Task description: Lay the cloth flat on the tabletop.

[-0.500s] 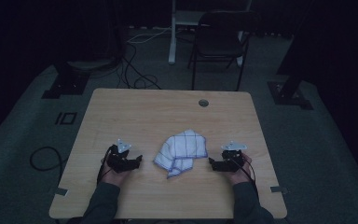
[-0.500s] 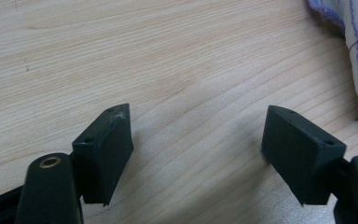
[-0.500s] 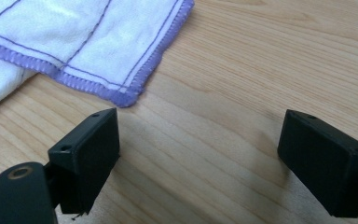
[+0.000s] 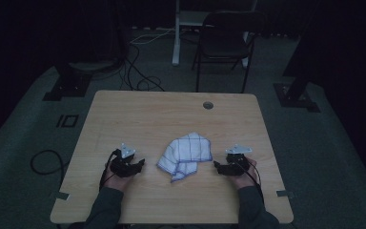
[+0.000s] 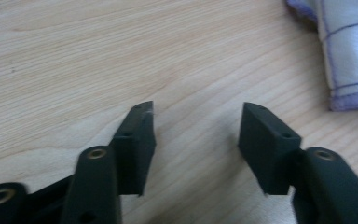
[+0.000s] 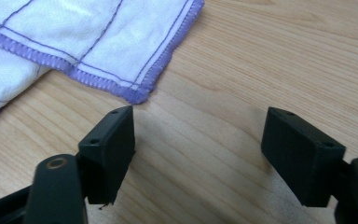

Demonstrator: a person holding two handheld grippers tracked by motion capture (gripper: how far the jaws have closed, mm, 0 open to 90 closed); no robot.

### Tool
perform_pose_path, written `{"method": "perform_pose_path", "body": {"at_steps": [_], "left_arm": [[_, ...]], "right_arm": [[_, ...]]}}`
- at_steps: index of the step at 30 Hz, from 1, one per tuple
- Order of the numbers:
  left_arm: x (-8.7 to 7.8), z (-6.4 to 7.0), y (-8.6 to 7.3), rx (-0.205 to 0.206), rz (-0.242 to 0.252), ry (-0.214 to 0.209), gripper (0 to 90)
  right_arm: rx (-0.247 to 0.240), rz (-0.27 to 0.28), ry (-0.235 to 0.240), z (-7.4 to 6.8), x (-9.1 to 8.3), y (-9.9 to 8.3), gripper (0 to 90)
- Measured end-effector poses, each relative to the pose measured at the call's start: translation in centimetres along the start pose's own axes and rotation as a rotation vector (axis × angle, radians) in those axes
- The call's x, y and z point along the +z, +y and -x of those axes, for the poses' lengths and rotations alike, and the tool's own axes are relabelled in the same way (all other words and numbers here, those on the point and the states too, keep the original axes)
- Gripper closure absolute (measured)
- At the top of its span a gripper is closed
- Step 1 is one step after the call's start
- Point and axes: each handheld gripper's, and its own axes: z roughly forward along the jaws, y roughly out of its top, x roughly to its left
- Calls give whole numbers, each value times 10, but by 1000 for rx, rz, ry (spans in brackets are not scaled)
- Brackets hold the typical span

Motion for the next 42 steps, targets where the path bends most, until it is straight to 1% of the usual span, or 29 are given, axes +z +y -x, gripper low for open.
{"method": "perform_pose_path", "body": {"at_steps": [2, 6, 11, 12, 14, 15, 17, 22, 25, 29, 32, 37, 38, 39, 42], "left_arm": [[-1, 0, 0, 7, -5, -3, 491], [-1, 1, 0, 5, -7, -2, 524], [-2, 1, 0, 4, -6, -3, 536], [-2, 1, 0, 1, -4, -13, 553], [-2, 0, 0, -17, 0, -54, 578], [-2, 1, 0, -17, 0, -63, 582], [-3, 4, 1, -4, -2, -74, 587], [-8, 15, 5, 43, 23, -102, 587], [-11, 22, 8, 71, 39, -112, 587], [-16, 30, 12, 104, 61, -129, 587], [-20, 37, 13, 126, 77, -141, 586], [-24, 50, 16, 157, 96, -166, 582], [-24, 50, 16, 157, 96, -166, 581], [-26, 55, 17, 170, 101, -179, 581], [-26, 63, 18, 195, 101, -200, 579]], "right_arm": [[-1, -3, 1, -1, -1, 0, 288], [-6, 0, 4, -2, -1, 0, 335], [-6, 0, 3, -2, -2, 1, 369], [-5, 0, 2, -1, -2, 1, 376], [-4, 1, 2, -1, -2, 0, 384], [-4, 1, 1, -1, -2, 0, 391], [-4, 2, 3, -2, -2, 0, 410], [-9, 3, 26, -5, -3, 1, 446], [-21, 5, 35, -9, -4, 1, 470], [-47, 33, 41, -15, -8, 3, 497], [-60, 49, 43, -19, -11, 5, 498], [-69, 66, 46, -23, -13, 7, 496], [-69, 66, 46, -23, -13, 7, 496], [-68, 69, 48, -24, -13, 7, 497], [-75, 79, 49, -26, -15, 8, 517]]}}
